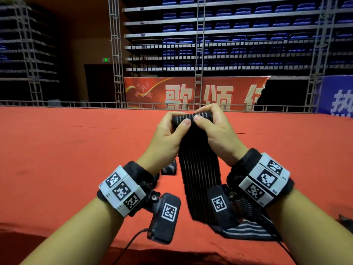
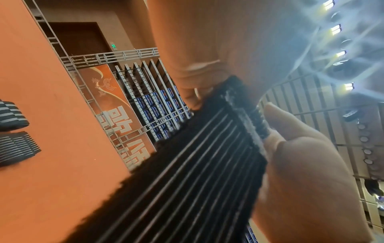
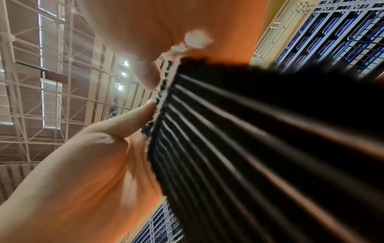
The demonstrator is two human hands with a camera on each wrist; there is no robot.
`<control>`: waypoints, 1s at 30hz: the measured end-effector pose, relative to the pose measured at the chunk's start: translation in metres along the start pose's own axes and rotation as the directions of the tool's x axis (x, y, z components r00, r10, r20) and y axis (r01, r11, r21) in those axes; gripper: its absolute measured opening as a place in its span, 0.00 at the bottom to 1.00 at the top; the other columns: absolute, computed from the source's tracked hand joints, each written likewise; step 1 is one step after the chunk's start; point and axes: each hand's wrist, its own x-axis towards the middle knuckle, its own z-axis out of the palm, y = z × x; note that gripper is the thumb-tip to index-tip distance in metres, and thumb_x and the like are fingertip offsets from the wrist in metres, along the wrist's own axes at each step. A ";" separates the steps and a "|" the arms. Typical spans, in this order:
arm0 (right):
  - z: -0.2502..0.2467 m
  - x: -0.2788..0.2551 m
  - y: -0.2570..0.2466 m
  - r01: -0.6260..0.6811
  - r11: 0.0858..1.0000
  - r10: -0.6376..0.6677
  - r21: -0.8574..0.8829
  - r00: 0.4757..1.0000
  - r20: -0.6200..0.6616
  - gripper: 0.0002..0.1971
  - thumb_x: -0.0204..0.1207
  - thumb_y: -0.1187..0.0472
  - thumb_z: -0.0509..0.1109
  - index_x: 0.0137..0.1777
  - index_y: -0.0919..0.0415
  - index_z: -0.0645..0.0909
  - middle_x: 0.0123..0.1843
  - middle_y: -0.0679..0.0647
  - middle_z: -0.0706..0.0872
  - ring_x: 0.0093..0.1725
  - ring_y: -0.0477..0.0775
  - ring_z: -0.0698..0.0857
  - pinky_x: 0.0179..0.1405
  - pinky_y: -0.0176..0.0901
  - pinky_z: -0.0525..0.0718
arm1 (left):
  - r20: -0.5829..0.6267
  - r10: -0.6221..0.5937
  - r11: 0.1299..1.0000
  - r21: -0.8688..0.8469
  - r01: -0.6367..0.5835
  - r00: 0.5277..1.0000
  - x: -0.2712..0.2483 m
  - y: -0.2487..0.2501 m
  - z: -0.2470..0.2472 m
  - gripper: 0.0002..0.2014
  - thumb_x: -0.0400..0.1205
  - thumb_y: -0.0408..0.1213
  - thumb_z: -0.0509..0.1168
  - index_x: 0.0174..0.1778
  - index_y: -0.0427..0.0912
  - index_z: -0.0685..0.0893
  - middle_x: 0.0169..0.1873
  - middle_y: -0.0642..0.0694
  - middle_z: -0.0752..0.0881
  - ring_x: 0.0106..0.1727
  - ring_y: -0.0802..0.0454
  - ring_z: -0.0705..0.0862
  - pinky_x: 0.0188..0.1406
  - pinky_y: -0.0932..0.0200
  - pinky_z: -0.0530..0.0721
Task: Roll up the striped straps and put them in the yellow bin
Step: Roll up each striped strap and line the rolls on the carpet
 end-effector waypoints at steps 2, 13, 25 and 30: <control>0.000 -0.001 0.000 -0.052 0.999 0.052 0.010 0.998 0.027 0.05 0.85 0.63 0.61 0.54 0.65 0.71 0.43 0.56 0.79 0.41 0.47 0.79 0.40 0.41 0.80 | 0.022 0.005 1.000 0.031 -0.005 1.000 0.000 0.000 -0.002 0.12 0.86 0.34 0.62 0.63 0.34 0.76 0.54 0.37 0.85 0.54 0.50 0.85 0.55 0.57 0.86; -0.003 -0.003 0.004 -0.023 0.998 0.024 -0.062 1.000 0.014 0.08 0.85 0.62 0.62 0.53 0.69 0.75 0.40 0.53 0.79 0.39 0.46 0.79 0.39 0.40 0.78 | 0.070 0.024 0.994 0.101 -0.031 0.997 -0.001 0.000 -0.007 0.08 0.85 0.36 0.63 0.58 0.40 0.78 0.48 0.44 0.84 0.49 0.51 0.84 0.50 0.52 0.85; -0.003 -0.002 0.003 -0.007 0.995 0.012 -0.100 0.999 0.046 0.05 0.84 0.67 0.62 0.54 0.68 0.75 0.45 0.56 0.81 0.44 0.48 0.80 0.44 0.42 0.80 | 0.017 -0.033 0.999 0.019 0.033 0.999 -0.001 0.000 -0.006 0.07 0.87 0.37 0.62 0.59 0.42 0.77 0.50 0.46 0.82 0.49 0.57 0.82 0.50 0.59 0.83; 0.001 -0.005 0.003 -0.044 0.999 0.044 -0.025 0.999 -0.011 0.11 0.85 0.59 0.63 0.55 0.69 0.76 0.46 0.57 0.82 0.44 0.48 0.81 0.45 0.42 0.81 | 0.019 0.008 1.000 0.026 -0.008 1.000 -0.001 0.003 -0.008 0.13 0.81 0.38 0.64 0.61 0.40 0.76 0.53 0.42 0.83 0.52 0.54 0.83 0.54 0.57 0.84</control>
